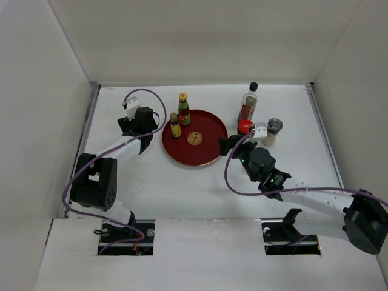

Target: Organize the condiment bottles

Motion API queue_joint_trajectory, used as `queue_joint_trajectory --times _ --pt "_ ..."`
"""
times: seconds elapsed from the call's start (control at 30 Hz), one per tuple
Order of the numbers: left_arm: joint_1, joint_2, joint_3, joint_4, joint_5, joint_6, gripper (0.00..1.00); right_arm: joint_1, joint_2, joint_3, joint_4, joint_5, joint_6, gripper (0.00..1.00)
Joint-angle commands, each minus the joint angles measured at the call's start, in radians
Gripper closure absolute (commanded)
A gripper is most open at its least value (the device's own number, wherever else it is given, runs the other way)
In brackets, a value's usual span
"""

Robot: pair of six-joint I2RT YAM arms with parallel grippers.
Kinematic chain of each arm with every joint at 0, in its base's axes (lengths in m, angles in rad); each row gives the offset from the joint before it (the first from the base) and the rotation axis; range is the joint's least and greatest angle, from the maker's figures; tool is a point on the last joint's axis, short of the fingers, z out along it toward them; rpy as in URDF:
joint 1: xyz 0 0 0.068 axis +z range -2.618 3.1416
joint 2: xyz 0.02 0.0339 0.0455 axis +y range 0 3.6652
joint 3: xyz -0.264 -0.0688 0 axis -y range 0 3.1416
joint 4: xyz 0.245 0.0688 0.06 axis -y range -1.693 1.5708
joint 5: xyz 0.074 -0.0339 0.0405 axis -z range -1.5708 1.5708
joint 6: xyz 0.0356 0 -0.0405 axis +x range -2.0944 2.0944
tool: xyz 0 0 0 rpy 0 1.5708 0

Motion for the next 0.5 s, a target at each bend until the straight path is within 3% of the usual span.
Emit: queue_joint_trajectory --times 0.0,0.17,0.37,0.47 --pt "0.021 0.015 0.061 0.069 0.015 -0.006 0.21 0.004 -0.001 0.022 0.054 -0.012 -0.002 0.19" --pt "0.02 0.056 0.117 0.08 0.029 0.015 0.24 0.007 -0.001 0.024 0.054 -0.012 -0.003 0.19" --pt "0.023 0.064 0.119 0.062 0.036 0.015 0.48 0.007 -0.013 0.019 0.051 -0.01 -0.003 0.19" --pt "0.029 0.046 0.098 0.045 0.036 0.009 0.52 0.007 -0.012 0.016 0.051 -0.012 -0.003 0.19"
